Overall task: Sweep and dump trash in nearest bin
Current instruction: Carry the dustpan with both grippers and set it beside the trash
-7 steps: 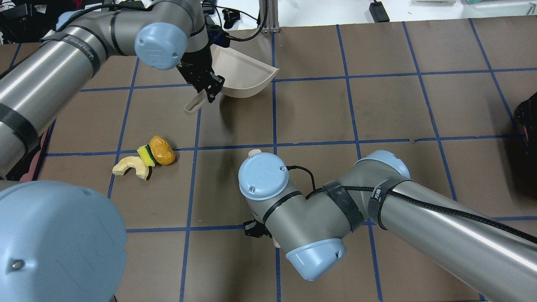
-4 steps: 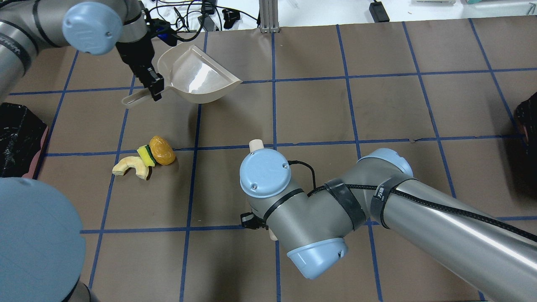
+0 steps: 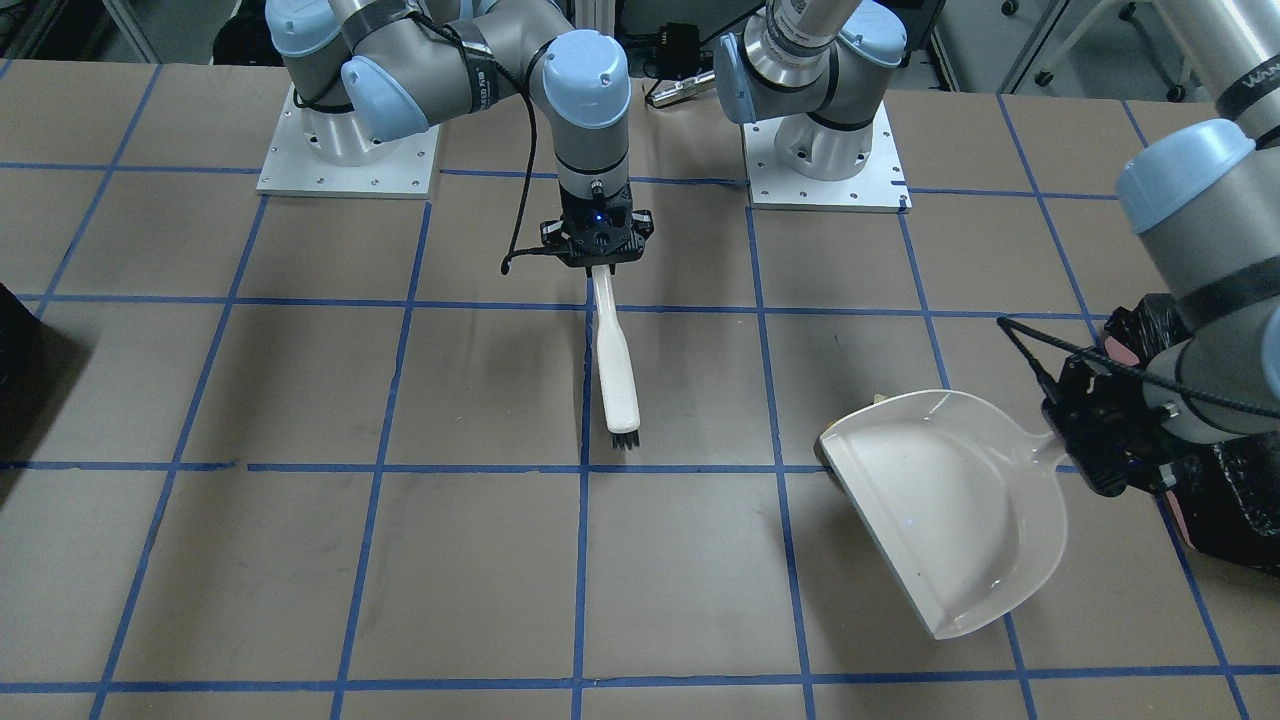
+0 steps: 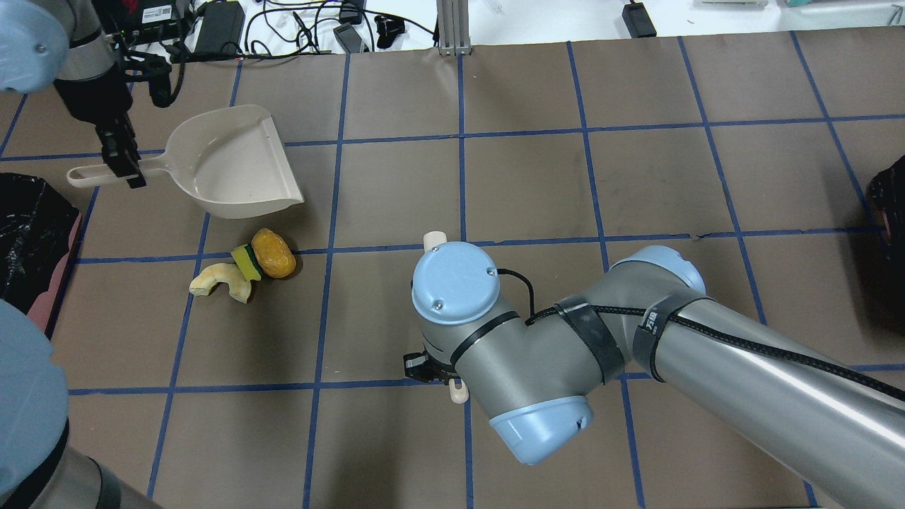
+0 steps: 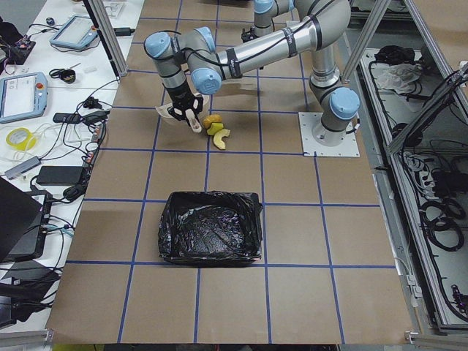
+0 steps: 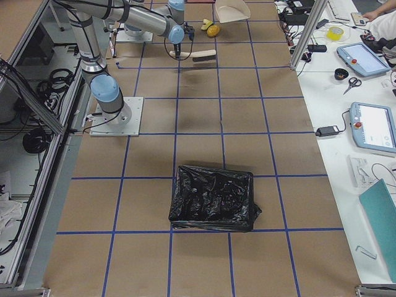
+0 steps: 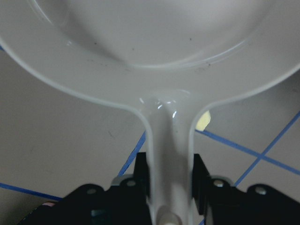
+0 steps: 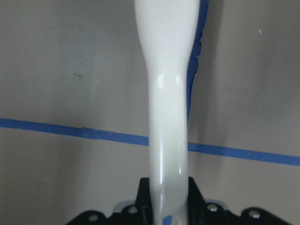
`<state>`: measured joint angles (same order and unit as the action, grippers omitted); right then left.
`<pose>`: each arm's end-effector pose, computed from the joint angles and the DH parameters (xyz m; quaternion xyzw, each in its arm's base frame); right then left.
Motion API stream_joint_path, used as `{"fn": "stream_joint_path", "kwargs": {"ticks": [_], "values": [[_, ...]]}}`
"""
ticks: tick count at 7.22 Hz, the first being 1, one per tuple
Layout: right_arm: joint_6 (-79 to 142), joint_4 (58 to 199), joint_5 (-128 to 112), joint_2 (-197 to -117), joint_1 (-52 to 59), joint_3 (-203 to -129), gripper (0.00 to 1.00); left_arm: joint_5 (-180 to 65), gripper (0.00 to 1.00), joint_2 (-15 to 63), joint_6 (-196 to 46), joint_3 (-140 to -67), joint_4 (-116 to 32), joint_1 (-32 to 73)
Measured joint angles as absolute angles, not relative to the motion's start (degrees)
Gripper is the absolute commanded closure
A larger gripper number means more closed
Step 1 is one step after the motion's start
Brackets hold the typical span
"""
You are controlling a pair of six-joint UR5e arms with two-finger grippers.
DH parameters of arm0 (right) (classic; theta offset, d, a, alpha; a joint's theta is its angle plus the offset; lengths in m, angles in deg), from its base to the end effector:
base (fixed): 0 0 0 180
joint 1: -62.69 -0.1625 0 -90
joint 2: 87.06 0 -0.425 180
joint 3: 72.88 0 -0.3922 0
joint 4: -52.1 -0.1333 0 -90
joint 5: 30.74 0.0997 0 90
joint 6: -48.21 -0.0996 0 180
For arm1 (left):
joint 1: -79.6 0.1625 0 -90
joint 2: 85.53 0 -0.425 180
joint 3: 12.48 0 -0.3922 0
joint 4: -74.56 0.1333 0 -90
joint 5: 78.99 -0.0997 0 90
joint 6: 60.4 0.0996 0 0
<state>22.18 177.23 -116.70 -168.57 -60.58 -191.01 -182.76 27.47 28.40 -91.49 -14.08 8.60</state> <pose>0.3777 -0.3198 0.2470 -0.0626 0.9973 0.0287 0.0242 0.1014 -0.6311 0.3586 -0.5747 -0.8044 -0.1507 0.0041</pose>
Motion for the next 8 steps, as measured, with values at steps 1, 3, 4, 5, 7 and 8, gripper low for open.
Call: {"fn": "stream_joint_path", "kwargs": {"ticks": [1, 3, 4, 5, 7, 8], "values": [[21.88, 175.33, -116.98, -168.46, -60.73, -189.11, 1.00, -184.19, 1.00, 27.37, 37.35, -92.56, -12.33, 11.59], [21.49, 166.92, -117.29, -166.82, -61.46, -181.37, 1.00, -188.08, 1.00, 27.37, 52.55, -97.31, -1.39, 16.55], [21.45, 163.46, -117.96, -164.60, -62.11, -177.20, 1.00, -190.39, 1.00, 27.41, 58.71, -100.47, 6.71, 17.83], [21.46, 161.41, -119.39, -161.38, -63.36, -173.23, 1.00, -191.58, 1.00, 27.33, 62.04, -103.54, 12.77, 18.44], [21.62, 156.80, -121.87, -153.95, -66.04, -164.33, 1.00, -192.33, 1.00, 26.14, 63.88, -109.23, 18.49, 19.27], [21.85, 154.63, -122.24, -151.62, -66.61, -160.96, 1.00, -192.39, 1.00, 25.15, 63.99, -111.85, 20.36, 20.14]]}}
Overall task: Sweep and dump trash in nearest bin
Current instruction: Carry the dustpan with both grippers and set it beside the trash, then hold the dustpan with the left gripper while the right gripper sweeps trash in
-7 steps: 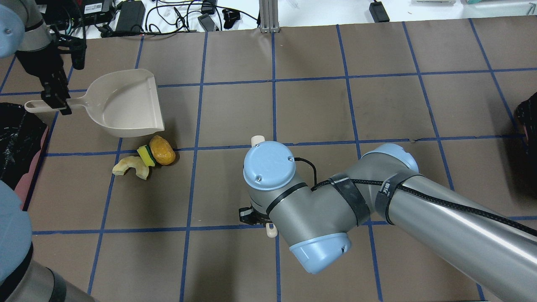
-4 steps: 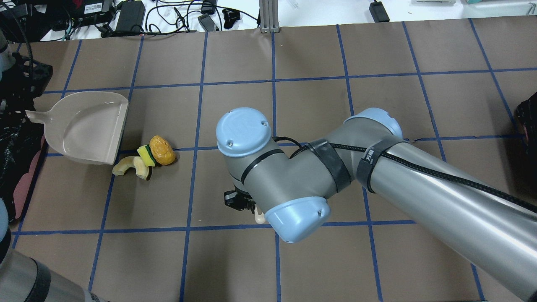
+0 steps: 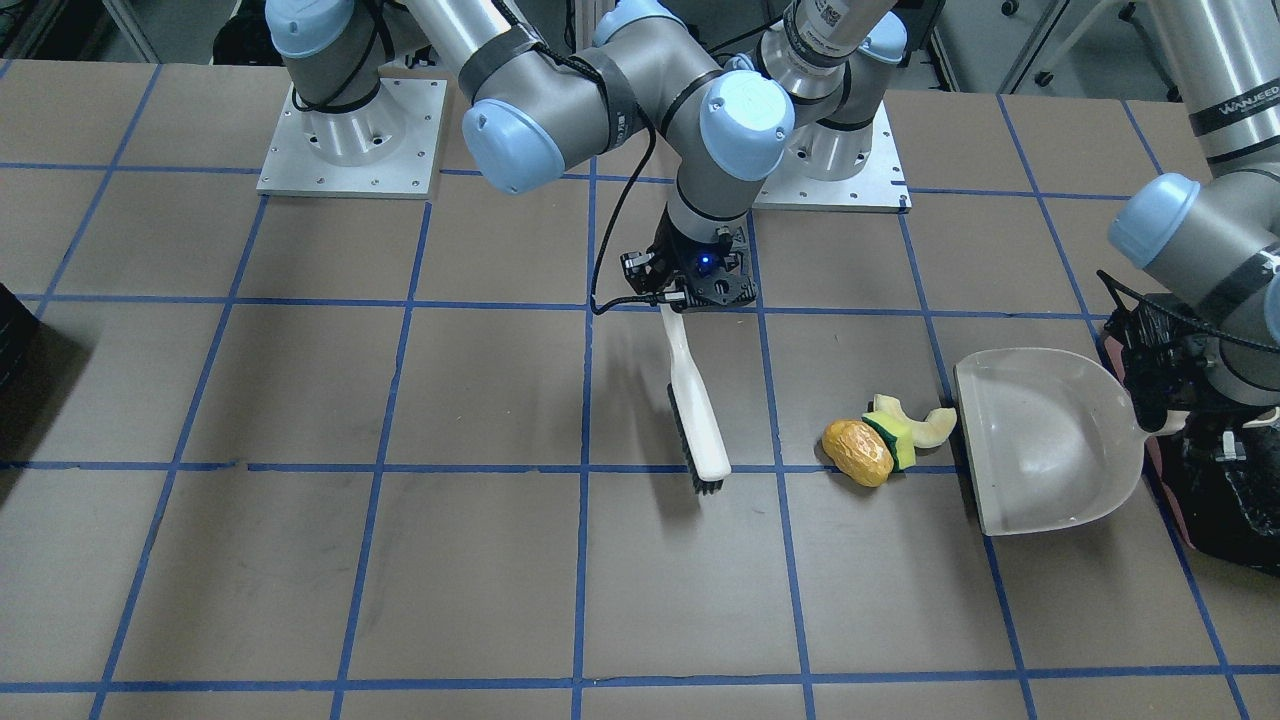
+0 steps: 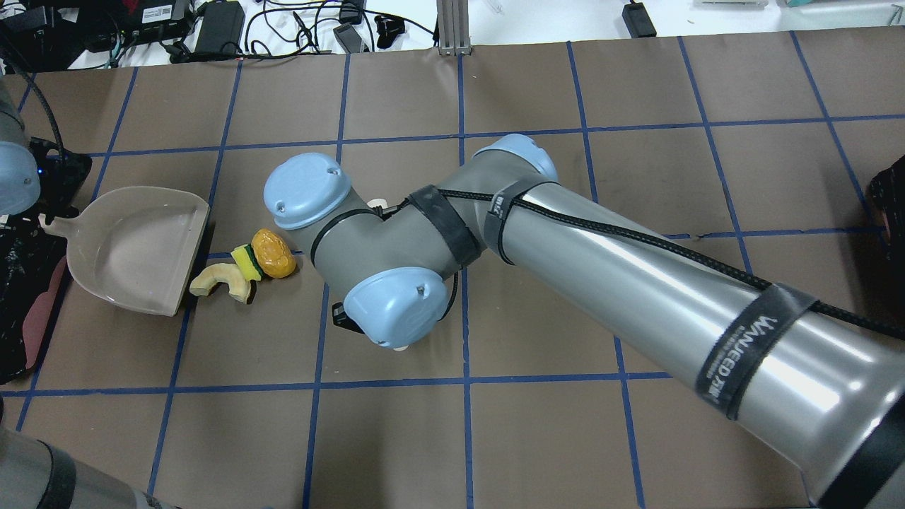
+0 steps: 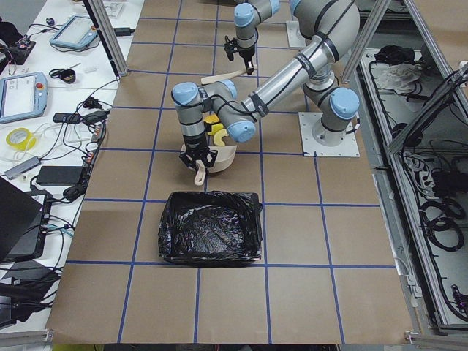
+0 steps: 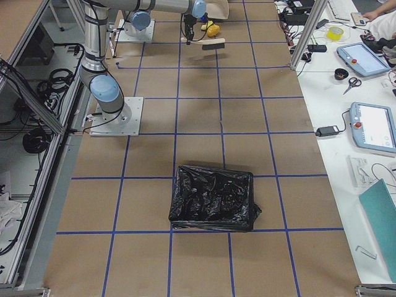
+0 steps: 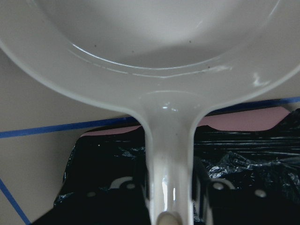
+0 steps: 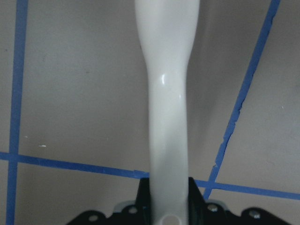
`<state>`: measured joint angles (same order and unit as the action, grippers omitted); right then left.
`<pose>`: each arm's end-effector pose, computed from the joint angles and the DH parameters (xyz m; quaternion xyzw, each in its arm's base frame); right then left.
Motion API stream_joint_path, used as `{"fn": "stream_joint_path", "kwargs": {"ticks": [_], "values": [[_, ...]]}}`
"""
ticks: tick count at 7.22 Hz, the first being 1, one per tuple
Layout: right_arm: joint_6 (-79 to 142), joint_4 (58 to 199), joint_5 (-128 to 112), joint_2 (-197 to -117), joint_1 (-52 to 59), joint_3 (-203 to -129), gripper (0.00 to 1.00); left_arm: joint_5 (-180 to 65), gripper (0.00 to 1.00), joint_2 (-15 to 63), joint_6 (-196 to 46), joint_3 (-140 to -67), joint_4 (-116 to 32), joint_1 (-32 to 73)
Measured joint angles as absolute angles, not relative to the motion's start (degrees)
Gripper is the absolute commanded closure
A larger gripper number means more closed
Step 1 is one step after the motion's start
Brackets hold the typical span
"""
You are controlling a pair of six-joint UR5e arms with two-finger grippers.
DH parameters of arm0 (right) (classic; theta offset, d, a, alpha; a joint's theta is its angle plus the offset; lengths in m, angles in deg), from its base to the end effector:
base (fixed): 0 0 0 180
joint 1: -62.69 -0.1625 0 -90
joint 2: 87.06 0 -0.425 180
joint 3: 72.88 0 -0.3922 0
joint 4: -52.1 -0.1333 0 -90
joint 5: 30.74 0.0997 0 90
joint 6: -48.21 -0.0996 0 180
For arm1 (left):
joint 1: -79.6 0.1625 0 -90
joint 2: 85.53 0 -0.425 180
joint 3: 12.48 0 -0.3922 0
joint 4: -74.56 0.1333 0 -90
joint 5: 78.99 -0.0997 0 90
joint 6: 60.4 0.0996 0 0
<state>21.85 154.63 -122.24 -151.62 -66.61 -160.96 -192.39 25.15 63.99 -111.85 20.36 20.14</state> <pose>0.4945 -0.3978 0.2730 0.1134 -0.9888 -0.0734 0.0629 0.2231 -0.5626 0.2828 0.7074 0.6754 0.1870 0.0919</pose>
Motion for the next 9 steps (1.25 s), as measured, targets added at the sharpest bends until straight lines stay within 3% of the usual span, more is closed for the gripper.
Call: {"fn": "stream_joint_path", "kwargs": {"ticks": [5, 9], "values": [[20.49, 160.72, -121.91, -145.57, -69.73, -155.28, 1.00, -192.31, 1.00, 22.55, 64.12, -119.88, 29.66, 21.31], [-5.22, 162.29, -116.18, -144.82, -67.62, -154.40, 1.00, -191.83, 1.00, 22.56, 63.67, -120.71, 30.25, 21.17]]}}
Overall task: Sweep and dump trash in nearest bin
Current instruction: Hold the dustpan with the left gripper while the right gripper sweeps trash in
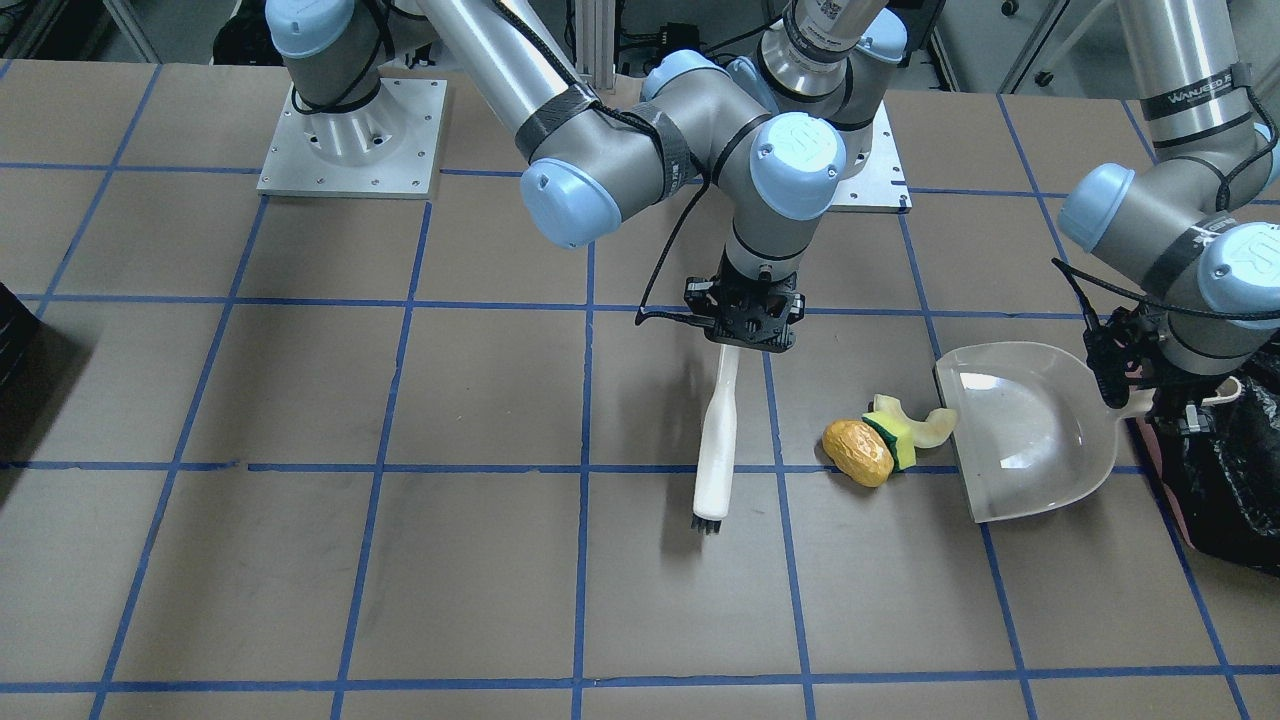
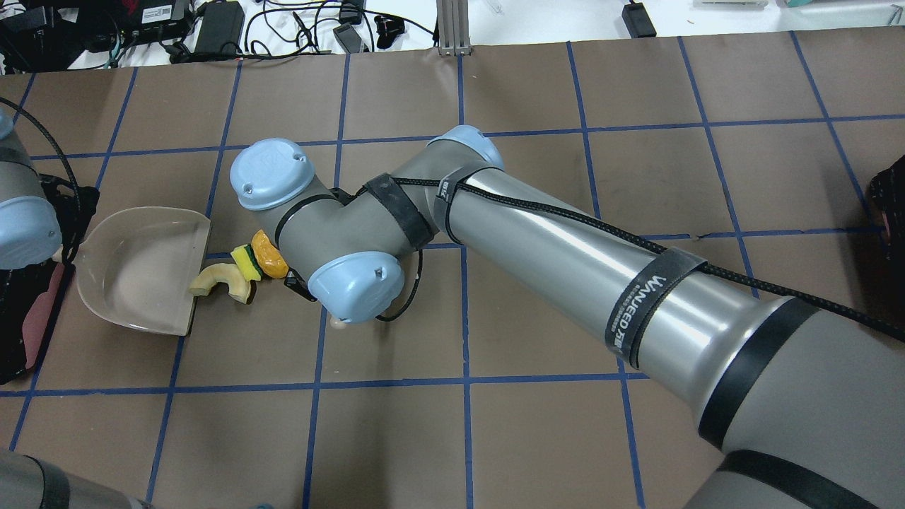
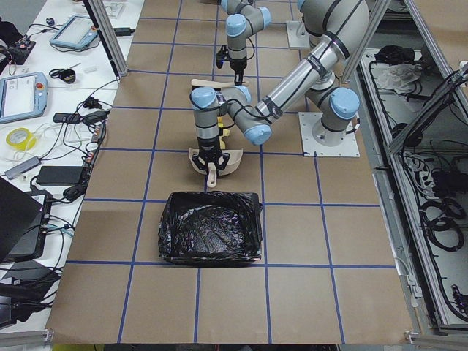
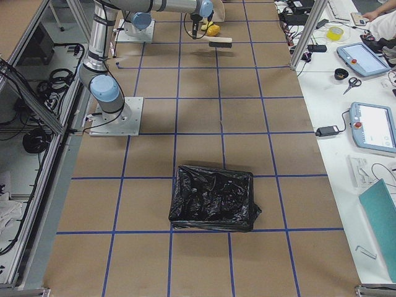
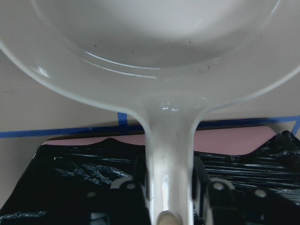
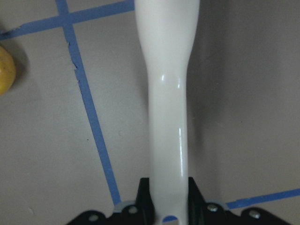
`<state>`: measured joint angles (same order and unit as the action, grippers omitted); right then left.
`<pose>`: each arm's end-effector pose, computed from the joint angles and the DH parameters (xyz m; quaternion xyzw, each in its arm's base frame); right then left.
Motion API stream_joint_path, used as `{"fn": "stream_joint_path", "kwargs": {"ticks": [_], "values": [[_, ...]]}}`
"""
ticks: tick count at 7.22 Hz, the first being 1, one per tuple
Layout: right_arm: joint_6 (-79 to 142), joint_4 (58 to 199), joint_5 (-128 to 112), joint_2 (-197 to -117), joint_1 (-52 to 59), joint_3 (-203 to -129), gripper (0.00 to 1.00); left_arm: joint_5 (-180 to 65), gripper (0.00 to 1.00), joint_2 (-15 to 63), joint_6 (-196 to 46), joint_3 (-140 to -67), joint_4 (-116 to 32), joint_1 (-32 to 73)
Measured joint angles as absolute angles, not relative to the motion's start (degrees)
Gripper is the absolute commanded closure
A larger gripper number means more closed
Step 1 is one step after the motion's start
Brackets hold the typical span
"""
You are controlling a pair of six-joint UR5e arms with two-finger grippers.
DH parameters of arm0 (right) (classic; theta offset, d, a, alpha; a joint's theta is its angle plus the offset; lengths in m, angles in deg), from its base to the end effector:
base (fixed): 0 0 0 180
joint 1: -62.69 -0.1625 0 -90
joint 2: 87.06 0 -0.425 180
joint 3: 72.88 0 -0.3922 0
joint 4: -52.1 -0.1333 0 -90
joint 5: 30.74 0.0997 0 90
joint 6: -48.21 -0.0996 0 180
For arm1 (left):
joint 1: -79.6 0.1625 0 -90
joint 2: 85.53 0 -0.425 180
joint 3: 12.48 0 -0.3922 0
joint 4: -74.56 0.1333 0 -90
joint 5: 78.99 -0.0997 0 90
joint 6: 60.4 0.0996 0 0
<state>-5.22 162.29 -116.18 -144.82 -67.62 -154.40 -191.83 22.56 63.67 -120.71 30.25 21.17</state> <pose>0.5470 -0.4264 0.2587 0.1153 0.9920 0.0503 0.0045 0.2132 -0.5278 0.2599 0.6945 0.6872 0.1760 0.1199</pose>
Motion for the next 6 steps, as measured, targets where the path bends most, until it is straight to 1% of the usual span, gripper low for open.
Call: {"fn": "stream_joint_path", "kwargs": {"ticks": [4, 6], "values": [[-14.97, 167.38, -112.07, -142.21, -70.87, -154.08, 1.00, -191.83, 1.00, 23.50, 63.63, -120.86, 31.09, 21.16], [-16.29, 168.10, -112.25, -140.33, -72.97, -152.02, 1.00, -191.91, 1.00, 23.82, 63.62, -120.70, 31.13, 21.23]]}}
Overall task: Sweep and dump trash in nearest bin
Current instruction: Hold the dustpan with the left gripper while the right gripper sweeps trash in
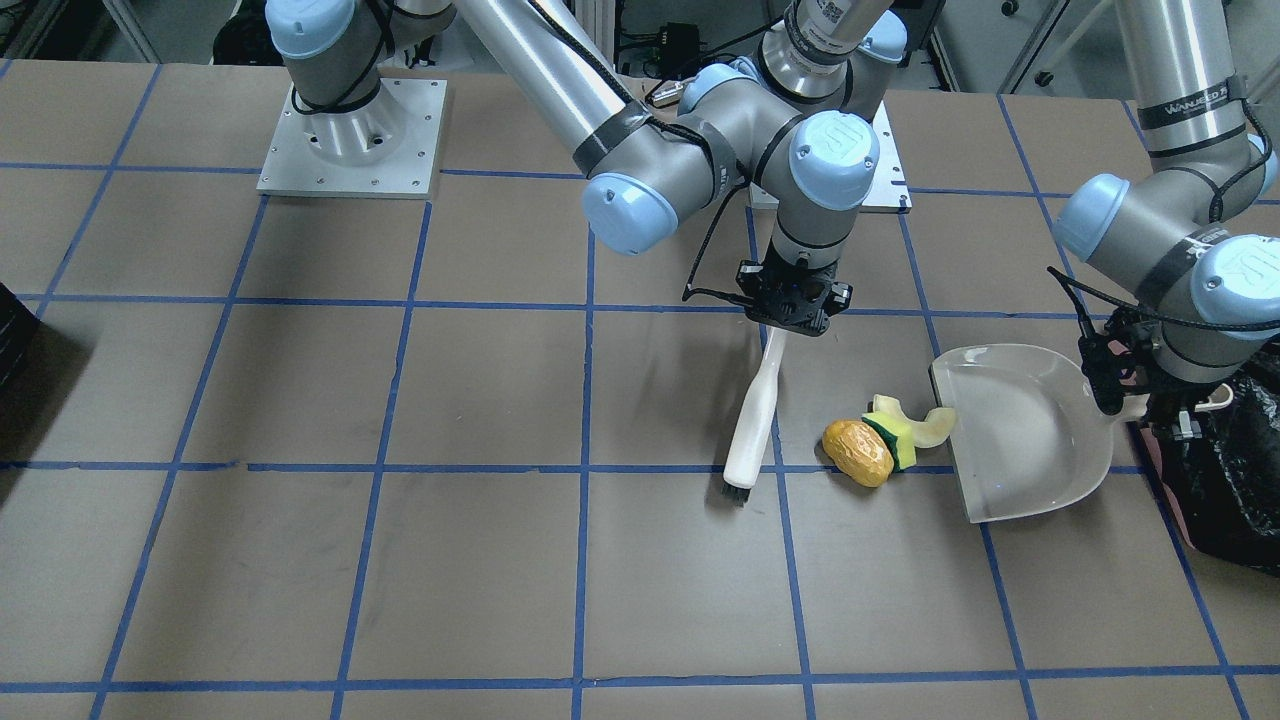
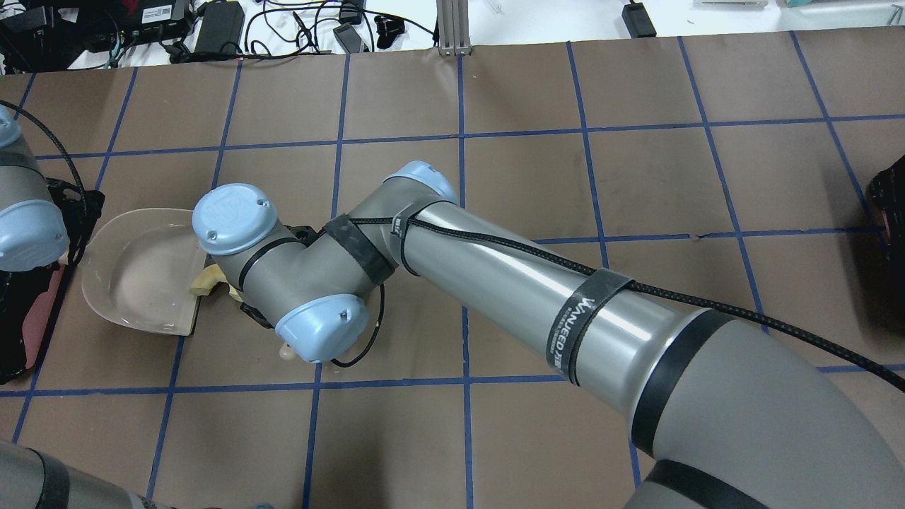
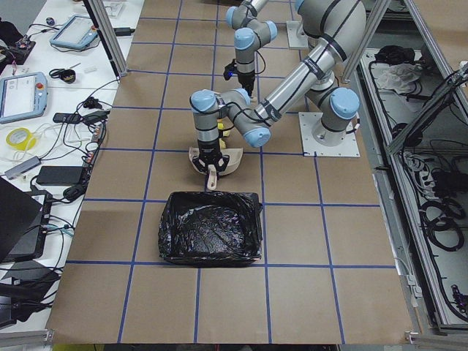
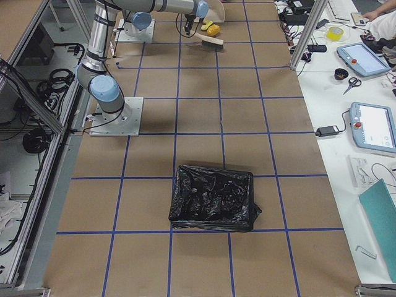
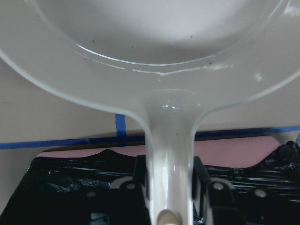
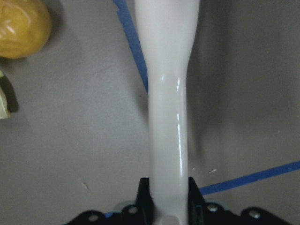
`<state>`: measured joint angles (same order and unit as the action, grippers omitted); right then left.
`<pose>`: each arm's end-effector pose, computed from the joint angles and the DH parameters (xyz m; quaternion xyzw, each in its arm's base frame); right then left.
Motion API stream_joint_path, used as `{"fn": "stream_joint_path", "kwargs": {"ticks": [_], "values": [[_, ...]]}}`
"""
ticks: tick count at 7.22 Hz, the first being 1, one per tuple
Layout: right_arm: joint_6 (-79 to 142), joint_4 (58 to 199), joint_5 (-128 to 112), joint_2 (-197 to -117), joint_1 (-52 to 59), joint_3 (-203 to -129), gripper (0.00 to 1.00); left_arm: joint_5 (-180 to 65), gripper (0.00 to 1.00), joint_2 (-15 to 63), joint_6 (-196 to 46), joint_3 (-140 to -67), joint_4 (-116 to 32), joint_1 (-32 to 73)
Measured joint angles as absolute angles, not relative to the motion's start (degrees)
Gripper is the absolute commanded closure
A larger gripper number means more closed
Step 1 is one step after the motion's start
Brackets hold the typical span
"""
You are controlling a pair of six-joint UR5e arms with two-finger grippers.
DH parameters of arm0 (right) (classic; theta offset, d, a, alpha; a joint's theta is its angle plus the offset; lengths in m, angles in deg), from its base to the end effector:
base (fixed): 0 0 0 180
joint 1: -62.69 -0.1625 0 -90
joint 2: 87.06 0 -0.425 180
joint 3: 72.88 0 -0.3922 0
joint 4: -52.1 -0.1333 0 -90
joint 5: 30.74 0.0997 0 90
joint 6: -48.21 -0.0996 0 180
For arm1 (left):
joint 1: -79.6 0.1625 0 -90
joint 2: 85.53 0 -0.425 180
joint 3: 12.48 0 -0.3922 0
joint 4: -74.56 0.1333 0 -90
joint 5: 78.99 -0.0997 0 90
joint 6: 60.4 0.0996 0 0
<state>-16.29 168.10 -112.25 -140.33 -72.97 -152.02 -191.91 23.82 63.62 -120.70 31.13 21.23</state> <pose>0.6091 -0.3883 0.2337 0.1631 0.9838 0.0600 0.0433 0.2156 -0.5302 0.2493 0.6943 0.6876 0.1774 0.1169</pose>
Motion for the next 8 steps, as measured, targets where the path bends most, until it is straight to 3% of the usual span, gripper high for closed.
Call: {"fn": "stream_joint_path", "kwargs": {"ticks": [8], "values": [[-15.04, 168.29, -118.60, -125.74, -80.88, -130.57, 1.00, -192.09, 1.00, 23.88, 63.57, -120.46, 31.14, 21.15]]}}
